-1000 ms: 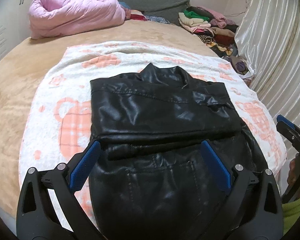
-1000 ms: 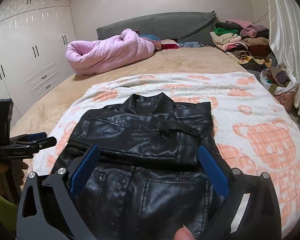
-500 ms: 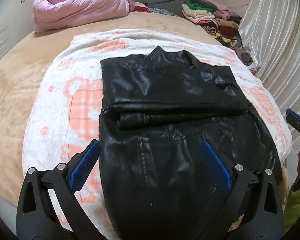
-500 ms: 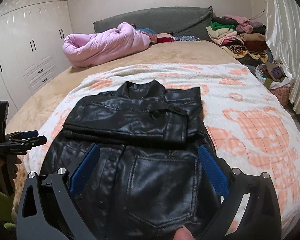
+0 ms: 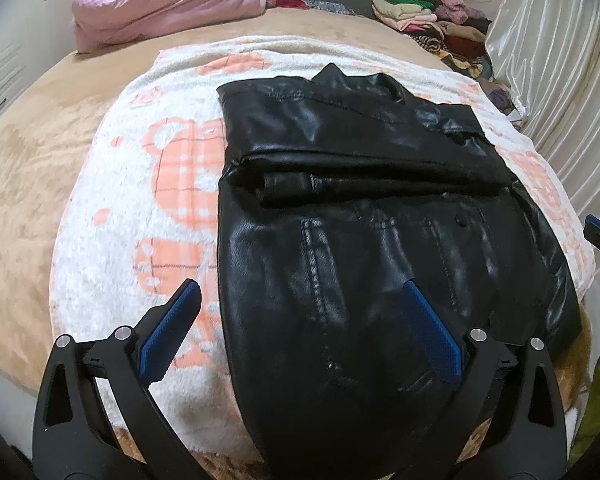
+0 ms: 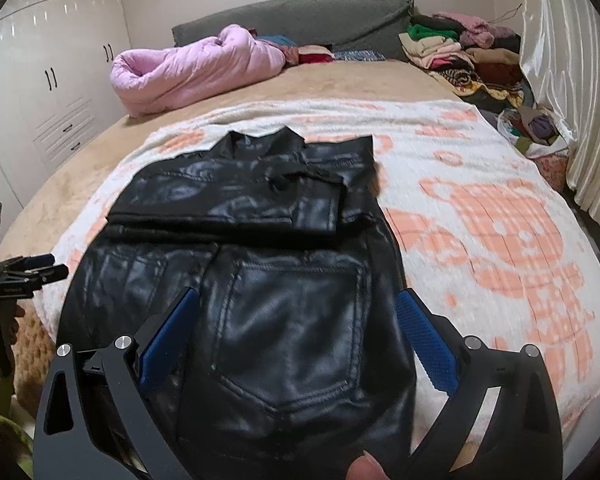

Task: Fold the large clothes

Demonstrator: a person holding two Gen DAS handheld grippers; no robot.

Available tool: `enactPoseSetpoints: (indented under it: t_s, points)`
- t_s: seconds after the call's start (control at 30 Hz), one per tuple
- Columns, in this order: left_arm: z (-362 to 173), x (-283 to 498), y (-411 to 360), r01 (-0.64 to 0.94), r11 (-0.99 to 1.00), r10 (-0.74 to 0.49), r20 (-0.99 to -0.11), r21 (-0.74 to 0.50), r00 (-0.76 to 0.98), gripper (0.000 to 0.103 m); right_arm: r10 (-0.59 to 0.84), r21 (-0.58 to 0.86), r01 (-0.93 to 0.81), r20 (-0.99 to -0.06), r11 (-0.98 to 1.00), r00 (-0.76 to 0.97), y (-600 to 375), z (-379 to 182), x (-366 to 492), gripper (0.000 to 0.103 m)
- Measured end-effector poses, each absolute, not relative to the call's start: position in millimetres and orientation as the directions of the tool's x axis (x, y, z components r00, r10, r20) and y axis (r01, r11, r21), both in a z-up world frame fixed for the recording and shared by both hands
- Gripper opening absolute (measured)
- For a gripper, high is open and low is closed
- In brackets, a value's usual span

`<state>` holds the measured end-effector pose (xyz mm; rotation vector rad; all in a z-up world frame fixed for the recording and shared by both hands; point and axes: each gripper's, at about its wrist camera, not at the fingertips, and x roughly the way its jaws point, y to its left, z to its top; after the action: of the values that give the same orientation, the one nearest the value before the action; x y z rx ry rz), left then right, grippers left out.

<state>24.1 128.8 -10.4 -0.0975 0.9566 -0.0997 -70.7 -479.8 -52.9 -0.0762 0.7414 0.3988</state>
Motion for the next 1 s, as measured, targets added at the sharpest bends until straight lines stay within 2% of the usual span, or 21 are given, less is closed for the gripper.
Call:
enactPoseSetpoints:
  t_s: [0.53,0.73,1.0]
  points:
    - [-42.3,0.0,142.8,0.012,0.991,-0.123,-0.858,-0.135,0.499,0.094,0.255,0.031,-0.385,-0.797,0.922,0.547,-510.3,-106.6,-86.2,0.098]
    - [-48.0,-12.1,145.6,0.022,0.992,-0.120,-0.870,-0.125,0.478,0.094,0.268,0.063,-0.393,-0.827,0.917,0.494,-522.9,-121.7,-91.2,0.098]
    - [-63.7,-34.6,151.6,0.033,0.979,-0.195,-0.885,-0.200,0.423,0.093,0.269,0.078,-0.399,-0.850,0.914,0.452,-531.2,-133.2,-94.2,0.098]
